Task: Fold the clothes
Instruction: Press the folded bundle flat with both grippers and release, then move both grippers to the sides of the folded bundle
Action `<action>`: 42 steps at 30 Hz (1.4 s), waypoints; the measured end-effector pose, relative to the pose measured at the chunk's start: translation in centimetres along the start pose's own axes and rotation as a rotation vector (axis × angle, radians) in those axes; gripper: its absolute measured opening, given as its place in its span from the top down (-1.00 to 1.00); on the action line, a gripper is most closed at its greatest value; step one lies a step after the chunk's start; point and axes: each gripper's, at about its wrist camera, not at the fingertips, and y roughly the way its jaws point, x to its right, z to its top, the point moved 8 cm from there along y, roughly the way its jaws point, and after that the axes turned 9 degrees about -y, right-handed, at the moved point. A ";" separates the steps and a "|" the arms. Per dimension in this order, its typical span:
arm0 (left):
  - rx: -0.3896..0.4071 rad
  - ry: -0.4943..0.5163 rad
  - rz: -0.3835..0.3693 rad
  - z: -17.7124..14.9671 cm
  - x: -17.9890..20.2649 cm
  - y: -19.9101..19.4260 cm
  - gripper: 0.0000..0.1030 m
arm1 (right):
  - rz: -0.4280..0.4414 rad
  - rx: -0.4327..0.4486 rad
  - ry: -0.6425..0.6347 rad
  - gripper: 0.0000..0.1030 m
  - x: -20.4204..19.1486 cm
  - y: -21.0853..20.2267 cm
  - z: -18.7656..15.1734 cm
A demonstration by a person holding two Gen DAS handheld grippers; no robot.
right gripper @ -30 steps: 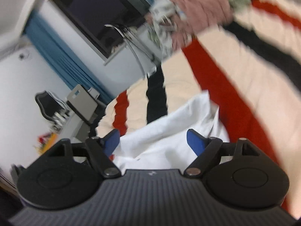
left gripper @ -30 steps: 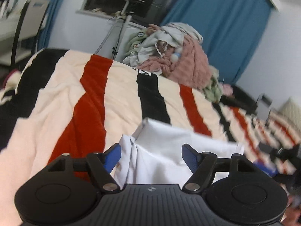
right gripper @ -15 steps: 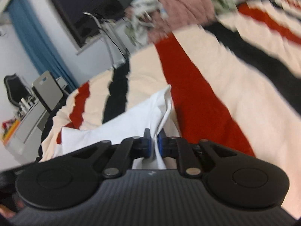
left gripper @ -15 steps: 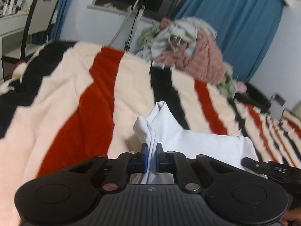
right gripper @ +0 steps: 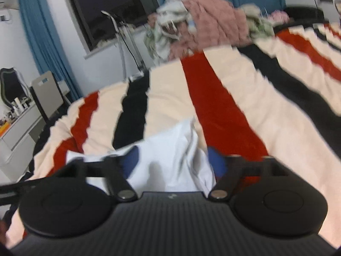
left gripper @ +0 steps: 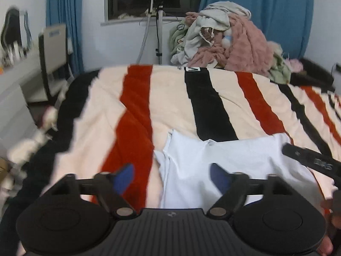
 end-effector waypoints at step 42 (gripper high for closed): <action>-0.113 -0.151 -0.065 -4.6 2.0 -10.5 -0.99 | -0.115 -0.004 0.087 -0.54 3.4 -10.1 -1.8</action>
